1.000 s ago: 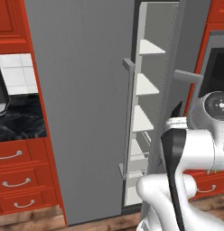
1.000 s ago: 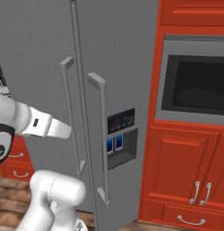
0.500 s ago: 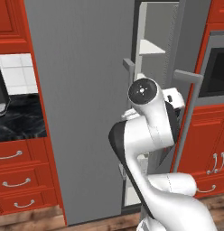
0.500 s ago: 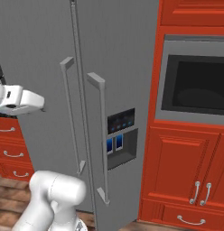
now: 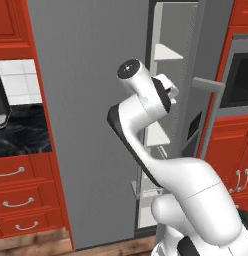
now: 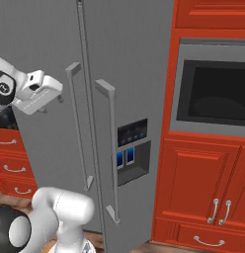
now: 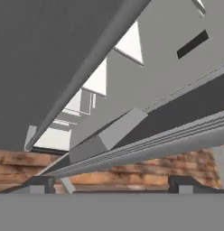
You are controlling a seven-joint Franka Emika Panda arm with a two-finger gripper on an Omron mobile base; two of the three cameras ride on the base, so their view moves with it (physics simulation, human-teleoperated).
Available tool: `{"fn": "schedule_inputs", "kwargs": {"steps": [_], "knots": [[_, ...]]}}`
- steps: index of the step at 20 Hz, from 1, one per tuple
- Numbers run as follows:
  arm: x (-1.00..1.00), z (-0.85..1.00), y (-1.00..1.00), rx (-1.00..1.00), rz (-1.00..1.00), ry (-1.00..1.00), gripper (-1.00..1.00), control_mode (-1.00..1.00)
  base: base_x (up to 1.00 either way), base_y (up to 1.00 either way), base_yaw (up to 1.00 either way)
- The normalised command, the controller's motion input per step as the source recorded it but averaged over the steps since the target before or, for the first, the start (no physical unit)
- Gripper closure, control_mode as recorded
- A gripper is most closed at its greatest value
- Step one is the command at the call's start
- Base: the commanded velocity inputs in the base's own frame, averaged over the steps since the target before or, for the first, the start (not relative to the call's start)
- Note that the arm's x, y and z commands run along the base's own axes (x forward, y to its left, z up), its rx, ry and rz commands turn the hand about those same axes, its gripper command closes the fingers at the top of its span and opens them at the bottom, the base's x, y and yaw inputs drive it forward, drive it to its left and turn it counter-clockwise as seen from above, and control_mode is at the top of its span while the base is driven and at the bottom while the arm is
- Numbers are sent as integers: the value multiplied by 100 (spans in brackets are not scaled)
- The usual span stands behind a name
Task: Gather the bell pepper and tomato from the fridge and place them on a tray on the dining counter. Then gather the chicken drumsticks from the fridge and place them on the other tray.
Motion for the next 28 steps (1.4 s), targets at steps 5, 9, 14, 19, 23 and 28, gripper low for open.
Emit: {"fn": "schedule_inputs", "kwargs": {"steps": [5, 9, 14, 19, 23, 28], "knots": [[73, -7, -16, -9, 7, 26, -100, -100, 0, 0, 0], [27, -8, -48, -7, 2, 22, -100, -100, 0, 0, 0], [43, -1, -46, -5, 2, 17, -100, -100, 0, 0, 0], [1, 0, -54, -5, 0, 8, -100, -100, 0, 0, 0], [-18, 0, -56, -4, 0, 5, -100, -100, 0, 0, 0], [-32, 0, -51, -2, 0, 4, -100, -100, 0, 0, 0]]}}
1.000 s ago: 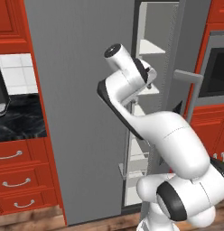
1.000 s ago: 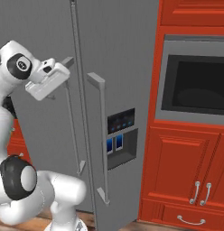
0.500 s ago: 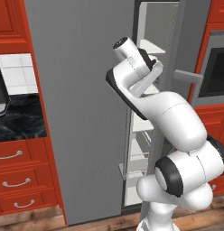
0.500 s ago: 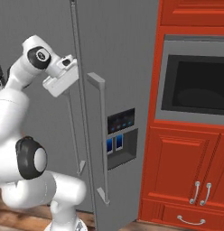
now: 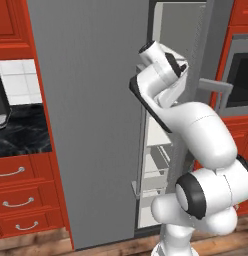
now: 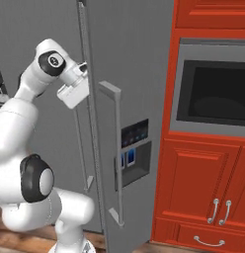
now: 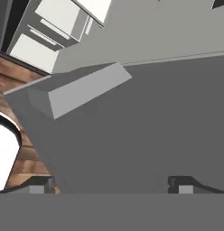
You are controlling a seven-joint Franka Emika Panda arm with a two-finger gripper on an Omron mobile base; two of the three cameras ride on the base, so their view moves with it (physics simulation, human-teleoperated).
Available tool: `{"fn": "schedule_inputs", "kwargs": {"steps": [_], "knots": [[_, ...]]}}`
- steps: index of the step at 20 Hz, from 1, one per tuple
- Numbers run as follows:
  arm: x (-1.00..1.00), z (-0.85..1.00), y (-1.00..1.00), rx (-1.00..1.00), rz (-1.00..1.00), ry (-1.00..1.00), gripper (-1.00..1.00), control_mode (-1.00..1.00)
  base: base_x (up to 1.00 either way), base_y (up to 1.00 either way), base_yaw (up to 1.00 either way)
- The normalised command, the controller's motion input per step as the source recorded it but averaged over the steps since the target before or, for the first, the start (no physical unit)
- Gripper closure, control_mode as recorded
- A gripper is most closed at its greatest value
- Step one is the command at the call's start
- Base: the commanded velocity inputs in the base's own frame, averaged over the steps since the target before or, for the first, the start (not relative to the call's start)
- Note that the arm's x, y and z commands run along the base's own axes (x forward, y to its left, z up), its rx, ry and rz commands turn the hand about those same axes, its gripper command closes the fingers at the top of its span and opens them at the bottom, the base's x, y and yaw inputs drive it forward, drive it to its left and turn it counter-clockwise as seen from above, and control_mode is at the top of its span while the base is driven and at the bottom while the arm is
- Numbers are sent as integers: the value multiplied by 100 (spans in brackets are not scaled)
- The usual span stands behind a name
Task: Gather the bell pepper and tomato from the fridge and place them on a tray on the dining counter. Then gather the chicken drumsticks from the fridge and place them on the other tray.
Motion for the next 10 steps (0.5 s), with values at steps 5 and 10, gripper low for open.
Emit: {"fn": "schedule_inputs", "kwargs": {"steps": [5, 10], "knots": [[-33, 6, -55, -1, -1, 4, -100, -100, 0, 0, 0], [-13, 12, -78, 0, -1, 9, -100, -100, 0, 0, 0]]}}
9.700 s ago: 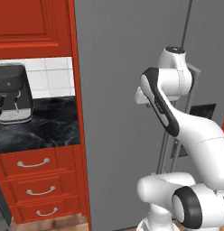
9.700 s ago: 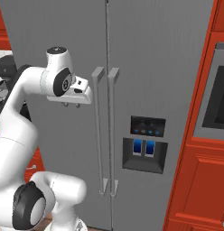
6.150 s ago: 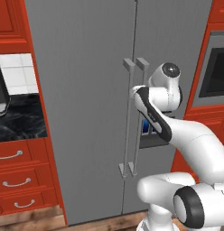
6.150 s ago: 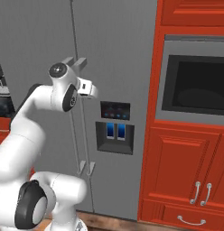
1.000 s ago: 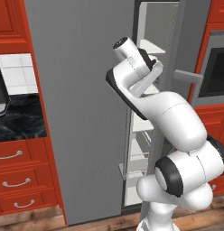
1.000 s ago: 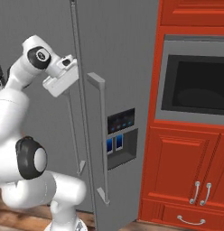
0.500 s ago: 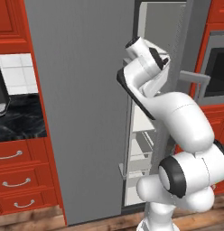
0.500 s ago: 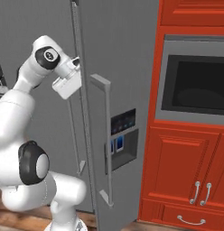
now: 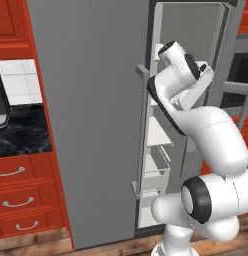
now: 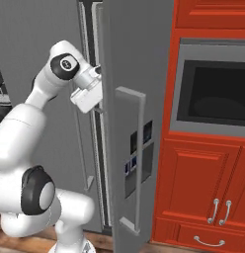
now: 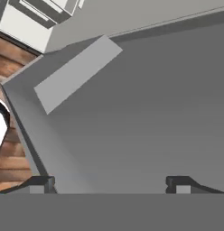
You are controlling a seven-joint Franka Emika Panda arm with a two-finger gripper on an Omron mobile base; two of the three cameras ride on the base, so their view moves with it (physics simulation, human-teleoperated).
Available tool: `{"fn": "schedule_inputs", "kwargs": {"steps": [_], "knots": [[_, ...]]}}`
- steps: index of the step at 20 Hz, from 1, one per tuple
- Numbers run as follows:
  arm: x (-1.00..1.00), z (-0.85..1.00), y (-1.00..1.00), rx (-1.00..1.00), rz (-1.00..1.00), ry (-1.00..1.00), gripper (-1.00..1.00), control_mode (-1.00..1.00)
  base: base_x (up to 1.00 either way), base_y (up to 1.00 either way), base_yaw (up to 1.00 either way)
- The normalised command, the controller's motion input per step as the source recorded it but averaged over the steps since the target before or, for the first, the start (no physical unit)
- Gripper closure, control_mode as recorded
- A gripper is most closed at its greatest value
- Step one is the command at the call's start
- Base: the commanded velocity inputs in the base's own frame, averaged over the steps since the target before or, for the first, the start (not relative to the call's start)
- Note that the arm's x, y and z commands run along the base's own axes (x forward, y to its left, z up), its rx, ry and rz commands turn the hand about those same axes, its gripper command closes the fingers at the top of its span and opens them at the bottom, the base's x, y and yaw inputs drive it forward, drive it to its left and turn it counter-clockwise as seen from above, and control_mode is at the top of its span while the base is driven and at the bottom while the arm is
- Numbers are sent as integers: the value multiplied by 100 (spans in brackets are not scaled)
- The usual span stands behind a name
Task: Gather the bell pepper and tomato from the fridge and place them on a tray on the dining counter. Then gather the chicken drumsticks from the fridge and place them on the other tray.
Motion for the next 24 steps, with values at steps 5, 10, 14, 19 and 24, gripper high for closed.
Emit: {"fn": "schedule_inputs", "kwargs": {"steps": [5, 10, 14, 19, 24], "knots": [[-1, 11, -80, 0, -1, 12, -100, -100, 0, 0, 0], [0, 5, -75, 0, 0, 13, -100, -100, 0, 0, 0], [0, 0, -62, 0, -2, 12, -100, -100, 0, 0, 0], [1, 0, -42, 0, -4, 13, -100, -100, 0, 0, 0], [3, -3, -15, 1, 0, 9, -100, -100, 0, 0, 0]]}}
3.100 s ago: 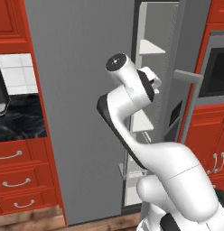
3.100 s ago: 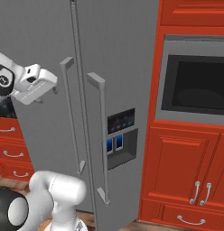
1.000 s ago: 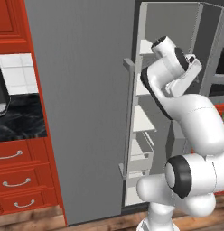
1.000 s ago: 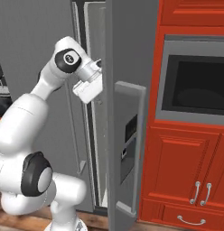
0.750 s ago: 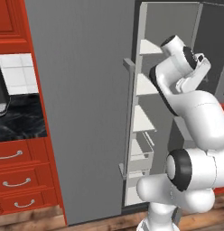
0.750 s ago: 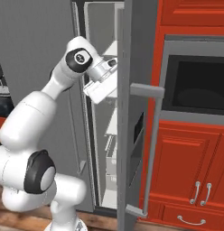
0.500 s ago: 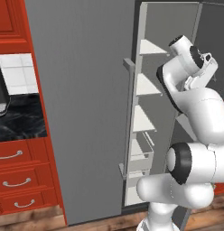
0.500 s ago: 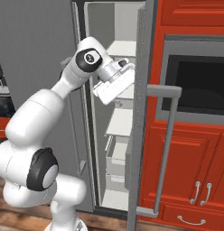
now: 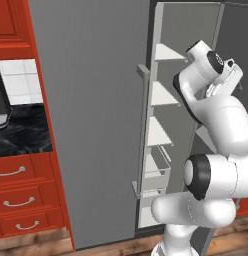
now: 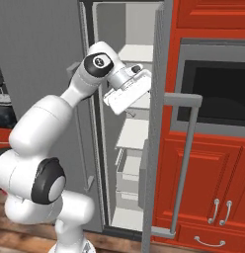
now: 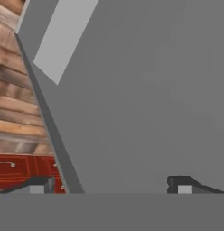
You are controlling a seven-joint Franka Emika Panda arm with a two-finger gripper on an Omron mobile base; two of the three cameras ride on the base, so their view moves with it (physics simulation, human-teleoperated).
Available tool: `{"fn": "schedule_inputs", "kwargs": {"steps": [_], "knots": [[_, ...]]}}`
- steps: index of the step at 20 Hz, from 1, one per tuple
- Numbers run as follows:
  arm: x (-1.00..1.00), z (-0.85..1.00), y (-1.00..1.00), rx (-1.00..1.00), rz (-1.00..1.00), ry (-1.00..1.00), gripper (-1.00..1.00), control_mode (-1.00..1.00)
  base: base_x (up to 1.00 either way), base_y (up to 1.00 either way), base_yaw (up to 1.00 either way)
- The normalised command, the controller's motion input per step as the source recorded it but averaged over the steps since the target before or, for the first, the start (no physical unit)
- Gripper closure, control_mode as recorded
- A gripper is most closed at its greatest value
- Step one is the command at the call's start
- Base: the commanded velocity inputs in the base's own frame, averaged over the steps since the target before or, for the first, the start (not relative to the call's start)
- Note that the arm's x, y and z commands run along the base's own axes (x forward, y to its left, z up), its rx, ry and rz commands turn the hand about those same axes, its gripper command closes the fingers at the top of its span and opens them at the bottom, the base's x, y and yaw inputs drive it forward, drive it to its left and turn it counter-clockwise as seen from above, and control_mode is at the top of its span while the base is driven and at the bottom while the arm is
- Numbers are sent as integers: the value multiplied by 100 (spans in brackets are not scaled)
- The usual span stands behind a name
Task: Gather the bell pepper and tomato from the fridge and place them on a tray on the dining counter. Then gather the chicken drumsticks from the fridge and place them on the other tray.
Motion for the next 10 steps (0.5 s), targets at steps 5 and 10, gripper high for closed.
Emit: {"fn": "schedule_inputs", "kwargs": {"steps": [5, 10], "knots": [[-31, -18, 55, 8, 0, -6, -100, -100, 0, 0, 0], [-4, -22, 100, 11, 1, -15, -100, -100, 0, 0, 0]]}}
